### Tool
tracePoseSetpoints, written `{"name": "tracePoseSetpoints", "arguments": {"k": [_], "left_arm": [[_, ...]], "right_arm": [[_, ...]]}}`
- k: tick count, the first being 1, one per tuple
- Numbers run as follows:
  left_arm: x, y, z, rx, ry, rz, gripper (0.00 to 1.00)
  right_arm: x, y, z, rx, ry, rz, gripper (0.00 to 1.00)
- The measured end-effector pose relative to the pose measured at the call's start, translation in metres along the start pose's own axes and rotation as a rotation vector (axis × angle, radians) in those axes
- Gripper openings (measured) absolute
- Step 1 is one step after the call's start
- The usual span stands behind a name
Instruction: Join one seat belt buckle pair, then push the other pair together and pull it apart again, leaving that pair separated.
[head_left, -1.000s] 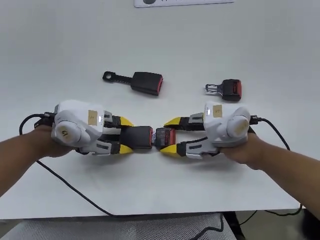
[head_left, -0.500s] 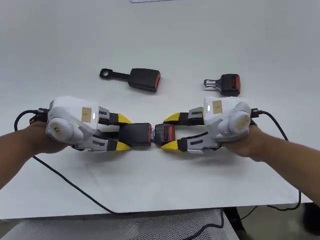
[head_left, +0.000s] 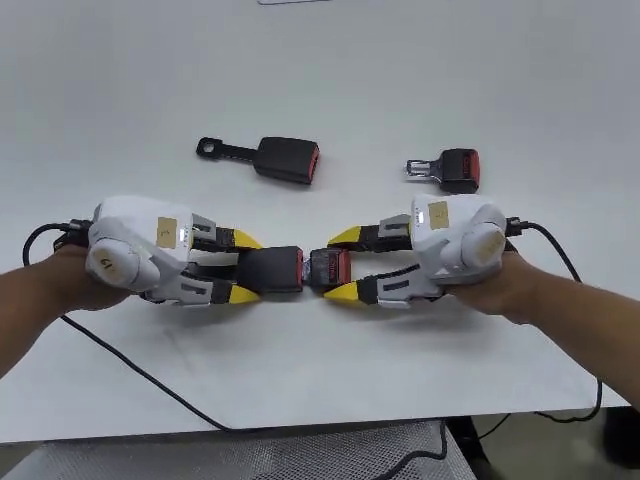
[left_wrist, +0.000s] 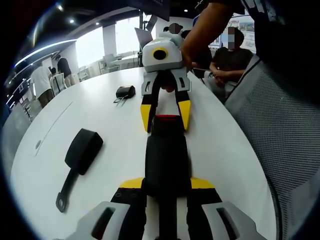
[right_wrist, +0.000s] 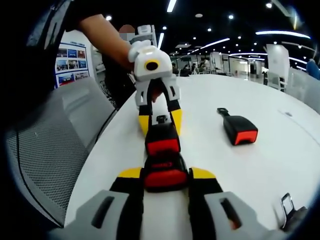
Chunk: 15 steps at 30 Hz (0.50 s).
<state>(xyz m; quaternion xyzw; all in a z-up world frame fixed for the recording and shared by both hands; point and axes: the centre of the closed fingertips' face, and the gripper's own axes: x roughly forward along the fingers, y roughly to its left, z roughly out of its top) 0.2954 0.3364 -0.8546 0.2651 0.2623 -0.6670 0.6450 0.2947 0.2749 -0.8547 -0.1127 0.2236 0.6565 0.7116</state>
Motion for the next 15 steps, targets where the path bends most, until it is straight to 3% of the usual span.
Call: {"name": "tracePoseSetpoints", "arguments": {"k": [15], "left_arm": [[0.0,-0.0004,0.0002,0.008,-0.002,-0.013,0.3]], "right_arm": [[-0.0033,0.0001,-0.002,0.012,-0.006,0.002,0.34]]}}
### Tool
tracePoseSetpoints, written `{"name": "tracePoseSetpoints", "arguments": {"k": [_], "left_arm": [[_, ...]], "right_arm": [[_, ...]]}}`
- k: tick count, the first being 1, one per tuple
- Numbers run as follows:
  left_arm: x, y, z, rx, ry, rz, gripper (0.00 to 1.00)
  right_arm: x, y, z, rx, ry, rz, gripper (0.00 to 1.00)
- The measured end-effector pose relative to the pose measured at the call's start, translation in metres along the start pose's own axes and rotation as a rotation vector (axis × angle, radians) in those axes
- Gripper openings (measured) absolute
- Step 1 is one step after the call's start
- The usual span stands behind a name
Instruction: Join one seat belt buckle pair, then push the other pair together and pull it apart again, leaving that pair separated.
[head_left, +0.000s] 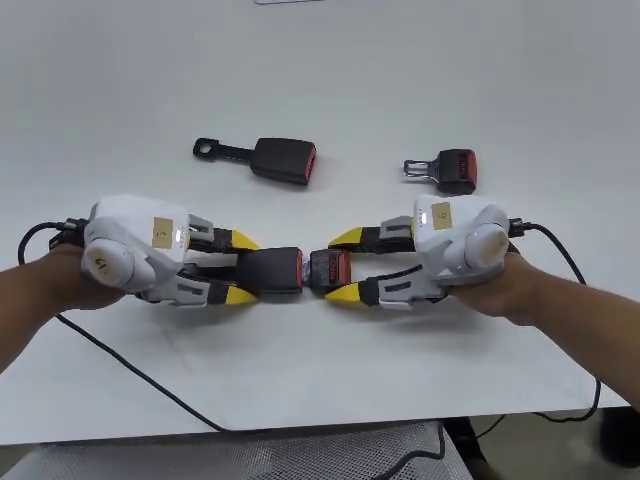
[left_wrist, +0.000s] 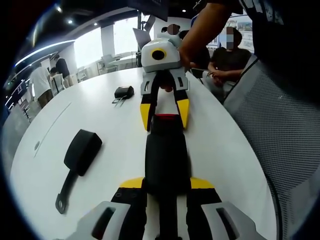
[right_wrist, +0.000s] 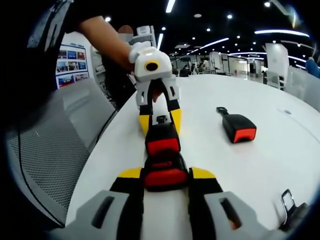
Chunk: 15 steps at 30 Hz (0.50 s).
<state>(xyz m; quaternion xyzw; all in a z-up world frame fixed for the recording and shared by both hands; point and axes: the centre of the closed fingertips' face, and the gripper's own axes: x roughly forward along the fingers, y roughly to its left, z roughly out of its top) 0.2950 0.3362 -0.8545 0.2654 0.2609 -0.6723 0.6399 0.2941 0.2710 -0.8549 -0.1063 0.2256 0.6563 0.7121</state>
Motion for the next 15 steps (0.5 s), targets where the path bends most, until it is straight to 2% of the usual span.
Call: {"name": "tracePoseSetpoints", "arguments": {"k": [8,10,11,12,15], "left_arm": [[0.0001,-0.0006,-0.0003,-0.007,-0.003,0.001,0.31],[0.0012,0.0003,0.0005,-0.05,-0.006,-0.001,0.32],[0.0019,0.0008,0.0014,-0.018,0.0,0.003,0.32],[0.0025,-0.0002,0.002,-0.012,0.003,0.002,0.32],[0.0028,-0.0005,0.0025,-0.02,0.013,0.0,0.33]], "right_arm": [[-0.0004,0.0005,0.0,0.0,-0.004,-0.006,0.34],[0.0006,0.001,-0.0004,-0.006,0.0,-0.01,0.35],[0.0009,0.0015,-0.0005,-0.013,0.009,-0.012,0.35],[0.001,0.0013,-0.0009,-0.035,0.025,-0.013,0.36],[0.002,0.0009,0.0003,-0.024,0.057,-0.01,0.37]]}}
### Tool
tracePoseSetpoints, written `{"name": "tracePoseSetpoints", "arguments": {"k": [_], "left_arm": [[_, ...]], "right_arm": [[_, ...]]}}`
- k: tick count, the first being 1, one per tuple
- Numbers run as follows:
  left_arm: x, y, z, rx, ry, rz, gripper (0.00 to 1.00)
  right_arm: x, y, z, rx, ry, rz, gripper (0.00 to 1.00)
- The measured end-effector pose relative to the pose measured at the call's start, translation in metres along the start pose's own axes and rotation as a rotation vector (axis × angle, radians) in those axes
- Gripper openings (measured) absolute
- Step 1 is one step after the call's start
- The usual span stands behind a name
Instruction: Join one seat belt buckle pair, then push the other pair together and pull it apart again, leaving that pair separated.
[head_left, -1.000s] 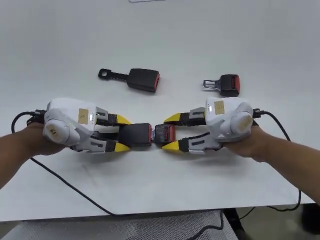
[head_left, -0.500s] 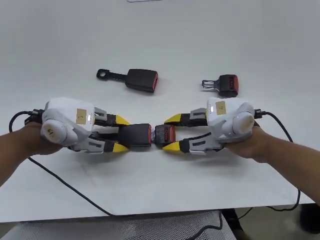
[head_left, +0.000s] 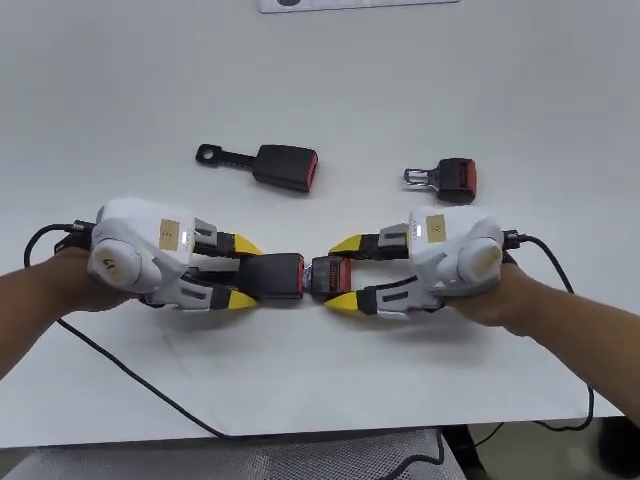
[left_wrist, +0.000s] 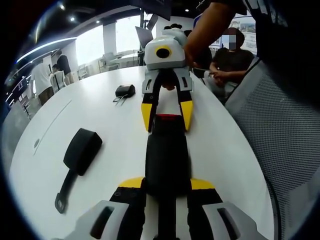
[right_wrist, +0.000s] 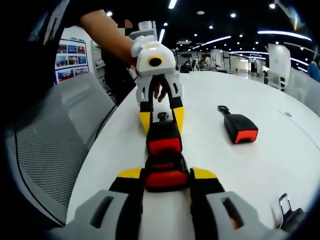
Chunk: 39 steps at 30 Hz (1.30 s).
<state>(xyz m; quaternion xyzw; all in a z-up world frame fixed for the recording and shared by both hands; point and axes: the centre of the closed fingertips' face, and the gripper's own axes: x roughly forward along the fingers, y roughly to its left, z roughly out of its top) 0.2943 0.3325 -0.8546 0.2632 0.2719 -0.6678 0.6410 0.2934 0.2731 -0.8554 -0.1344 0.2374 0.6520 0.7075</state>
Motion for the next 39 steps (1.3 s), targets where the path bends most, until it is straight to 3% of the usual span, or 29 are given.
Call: {"name": "tracePoseSetpoints", "arguments": {"k": [3,5,7,8,9,11,13,16,20,23,25,28,34,39], "left_arm": [[0.002,0.0,0.002,-0.007,0.026,0.003,0.33],[0.002,0.004,-0.001,-0.051,0.063,0.034,0.4],[-0.001,0.005,0.006,-0.063,0.05,0.047,0.48],[-0.006,0.009,0.021,-0.083,-0.008,0.078,0.48],[-0.009,0.012,0.026,-0.082,-0.016,0.09,0.5],[-0.017,0.02,0.042,-0.07,-0.07,0.13,0.63],[-0.023,0.024,0.048,-0.084,-0.088,0.145,0.73],[-0.029,0.034,0.051,-0.092,-0.089,0.162,0.63],[-0.033,0.05,0.057,-0.093,-0.087,0.191,0.76],[-0.036,0.06,0.066,-0.1,-0.111,0.174,0.75],[-0.037,0.069,0.066,-0.067,-0.092,0.191,0.75],[-0.039,0.082,0.068,-0.074,-0.094,0.194,0.74],[-0.038,0.105,0.067,-0.033,-0.068,0.18,0.74],[-0.033,0.125,0.062,-0.031,-0.055,0.177,0.74]], "right_arm": [[-0.001,0.003,0.002,0.029,0.021,-0.003,0.42],[-0.004,0.002,0.01,0.062,-0.006,-0.027,0.54],[-0.01,-0.002,0.013,0.075,-0.013,-0.056,0.63],[-0.016,-0.005,0.016,0.093,-0.029,-0.083,0.68],[-0.02,-0.007,0.018,0.105,-0.039,-0.095,0.7],[-0.03,-0.012,0.018,0.114,-0.038,-0.128,0.76],[-0.04,-0.015,0.02,0.113,-0.045,-0.145,0.76],[-0.06,-0.026,0.019,0.121,-0.052,-0.193,0.76],[-0.085,-0.043,0.016,0.131,-0.059,-0.235,0.76],[-0.103,-0.052,0.009,0.115,-0.025,-0.233,0.77],[-0.114,-0.06,0.007,0.104,-0.02,-0.244,0.77],[-0.128,-0.073,0.004,0.092,-0.008,-0.258,0.77],[-0.147,-0.1,-0.004,0.09,0.01,-0.269,0.78],[-0.149,-0.105,-0.015,0.093,0.047,-0.237,0.78]]}}
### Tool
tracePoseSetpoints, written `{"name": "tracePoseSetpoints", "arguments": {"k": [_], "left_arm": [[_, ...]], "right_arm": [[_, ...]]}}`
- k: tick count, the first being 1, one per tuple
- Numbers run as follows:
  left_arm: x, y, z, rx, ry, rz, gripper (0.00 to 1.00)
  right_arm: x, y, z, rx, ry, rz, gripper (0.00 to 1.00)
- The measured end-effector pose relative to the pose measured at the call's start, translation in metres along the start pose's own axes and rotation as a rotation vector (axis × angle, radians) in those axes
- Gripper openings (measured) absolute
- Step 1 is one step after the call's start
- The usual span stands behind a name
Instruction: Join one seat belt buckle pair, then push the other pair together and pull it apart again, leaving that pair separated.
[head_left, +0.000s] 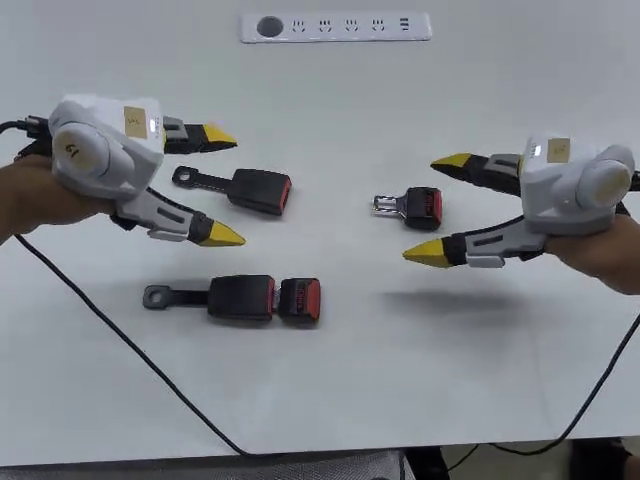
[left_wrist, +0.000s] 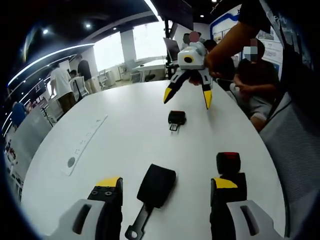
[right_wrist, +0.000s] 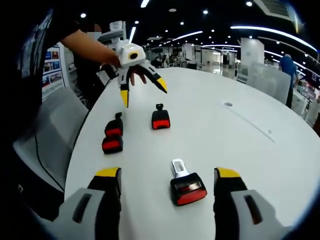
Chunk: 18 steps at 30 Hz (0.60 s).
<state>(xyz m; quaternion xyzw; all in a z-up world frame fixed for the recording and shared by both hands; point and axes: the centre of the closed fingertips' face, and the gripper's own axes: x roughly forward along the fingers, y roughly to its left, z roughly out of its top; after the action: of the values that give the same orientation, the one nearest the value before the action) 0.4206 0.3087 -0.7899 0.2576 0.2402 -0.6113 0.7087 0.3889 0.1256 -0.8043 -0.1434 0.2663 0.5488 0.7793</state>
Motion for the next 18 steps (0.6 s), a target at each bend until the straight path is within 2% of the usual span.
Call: {"name": "tracePoseSetpoints", "arguments": {"k": [2,5,8,10,12,18], "left_arm": [[0.005,0.006,-0.006,-0.024,0.007,-0.012,0.72],[0.013,0.01,-0.017,-0.002,0.042,-0.033,0.71],[0.023,0.013,-0.026,-0.015,0.049,-0.052,0.69],[0.027,0.012,-0.036,-0.024,0.083,-0.072,0.68],[0.032,0.01,-0.039,-0.017,0.084,-0.09,0.66],[0.04,0.014,-0.047,-0.019,0.097,-0.1,0.62]], "right_arm": [[0.002,-0.003,-0.004,-0.001,0.006,0.011,0.78],[0.006,-0.01,-0.015,0.004,0.028,0.019,0.78],[0.01,-0.015,-0.027,0.012,0.054,0.034,0.77],[0.012,-0.015,-0.029,0.013,0.052,0.045,0.76],[0.014,-0.016,-0.033,0.012,0.062,0.053,0.76],[0.018,-0.019,-0.037,0.014,0.057,0.078,0.73]]}}
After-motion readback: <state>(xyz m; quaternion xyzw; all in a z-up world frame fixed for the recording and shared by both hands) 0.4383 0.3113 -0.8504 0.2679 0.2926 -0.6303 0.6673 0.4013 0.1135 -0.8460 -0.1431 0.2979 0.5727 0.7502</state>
